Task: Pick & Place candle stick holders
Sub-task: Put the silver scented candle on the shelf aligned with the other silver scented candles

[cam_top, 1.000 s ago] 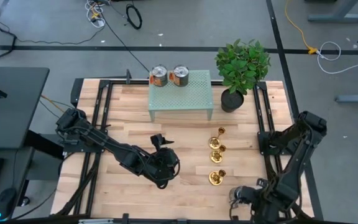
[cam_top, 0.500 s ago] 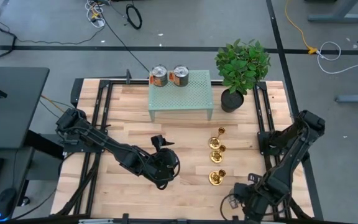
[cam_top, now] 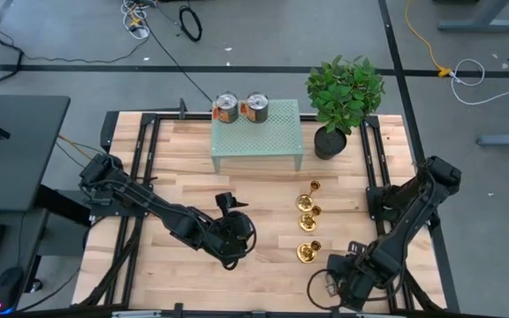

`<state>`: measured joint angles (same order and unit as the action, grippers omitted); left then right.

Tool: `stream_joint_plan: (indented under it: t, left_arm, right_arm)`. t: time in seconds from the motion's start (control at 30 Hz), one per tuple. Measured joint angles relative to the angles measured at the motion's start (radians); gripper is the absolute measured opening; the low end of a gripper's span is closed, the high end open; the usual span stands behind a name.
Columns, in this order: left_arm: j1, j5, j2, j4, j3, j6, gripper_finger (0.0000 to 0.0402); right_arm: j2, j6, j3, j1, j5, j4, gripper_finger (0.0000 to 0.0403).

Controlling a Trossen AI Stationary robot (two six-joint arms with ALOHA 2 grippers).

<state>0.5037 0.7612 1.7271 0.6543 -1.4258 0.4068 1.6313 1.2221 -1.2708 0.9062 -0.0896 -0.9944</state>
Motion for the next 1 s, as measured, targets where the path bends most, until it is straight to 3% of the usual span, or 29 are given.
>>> stream_joint_plan:
  t: [0.2, 0.37, 0.63, 0.9, 1.0]
  left_arm:
    - [0.0, 0.0, 0.0, 0.0, 0.0, 0.0, 0.039]
    - [0.0, 0.0, 0.0, 0.0, 0.0, -0.001, 0.039]
    - [0.0, 0.0, 0.0, 0.0, 0.0, -0.001, 0.039]
    - [0.0, 0.0, 0.0, -0.001, 0.0, -0.001, 0.039]
    - [0.0, 0.0, 0.0, -0.003, 0.0, 0.0, 0.039]
  right_arm:
    - [0.0, -0.008, 0.068, 0.0, -0.037, 0.048, 0.0333]
    - [-0.001, -0.026, 0.076, -0.003, -0.053, 0.069, 0.0376]
    - [-0.001, -0.046, 0.076, -0.006, 0.0, 0.077, 0.0386]
    - [0.0, -0.053, 0.077, -0.058, -0.122, 0.069, 0.0374]
    - [0.0, -0.058, 0.077, -0.065, -0.118, 0.067, 0.0373]
